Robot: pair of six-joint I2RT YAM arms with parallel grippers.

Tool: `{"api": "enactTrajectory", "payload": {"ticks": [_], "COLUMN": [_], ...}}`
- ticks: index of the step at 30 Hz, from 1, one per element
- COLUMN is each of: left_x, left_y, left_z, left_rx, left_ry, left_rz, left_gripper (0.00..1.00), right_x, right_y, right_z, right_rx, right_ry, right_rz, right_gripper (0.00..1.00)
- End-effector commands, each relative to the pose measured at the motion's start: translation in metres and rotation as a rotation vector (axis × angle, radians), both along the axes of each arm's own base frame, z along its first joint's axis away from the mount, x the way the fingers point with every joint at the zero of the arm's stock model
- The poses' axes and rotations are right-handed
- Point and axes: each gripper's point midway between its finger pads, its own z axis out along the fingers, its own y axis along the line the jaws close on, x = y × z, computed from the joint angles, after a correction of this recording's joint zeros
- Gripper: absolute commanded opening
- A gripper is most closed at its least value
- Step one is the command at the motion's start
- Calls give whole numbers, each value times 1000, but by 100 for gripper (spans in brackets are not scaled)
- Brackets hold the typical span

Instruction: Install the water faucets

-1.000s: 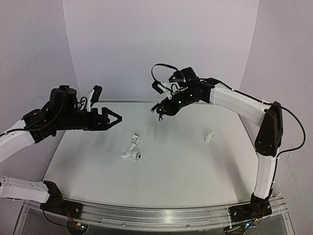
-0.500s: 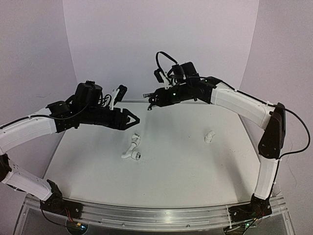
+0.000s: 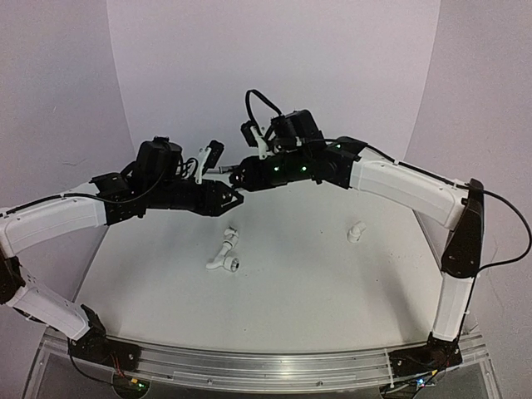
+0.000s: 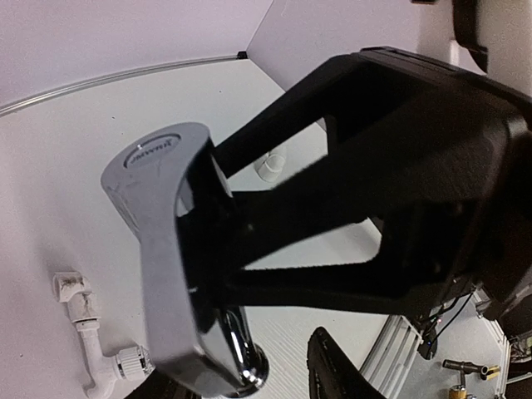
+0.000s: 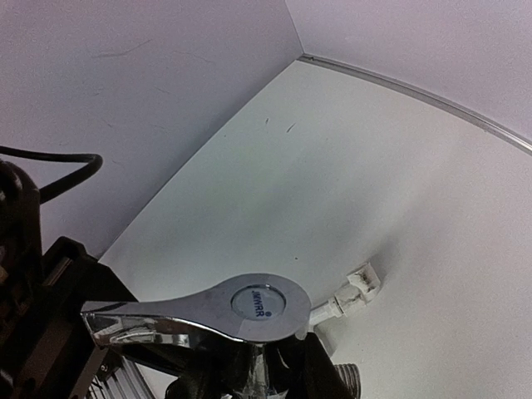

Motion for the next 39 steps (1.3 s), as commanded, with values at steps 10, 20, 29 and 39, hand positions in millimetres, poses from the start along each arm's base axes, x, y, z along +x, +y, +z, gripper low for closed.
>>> {"api": "enactTrajectory", "payload": {"ticks": [10, 20, 29, 39], "left_x": [8, -2, -39, -102], "left_y": [5, 5, 8, 3], "left_z": [33, 40, 62, 95], "left_rx": [-74, -123, -188, -324], "left_ry": [-84, -71, -52, -68], "left_rz": [63, 30, -114, -453], "left_gripper": [7, 0, 0, 0], "right_x": [-14, -20, -54, -104], "right_y": [-4, -5, -32, -62], "right_z": [59, 62, 92, 104], "right_rx": [118, 94, 108, 250], "right_ry": [-86, -142, -261, -213], "right_rz": [-16, 42, 301, 671], "right_gripper": [8, 62, 85, 83]}}
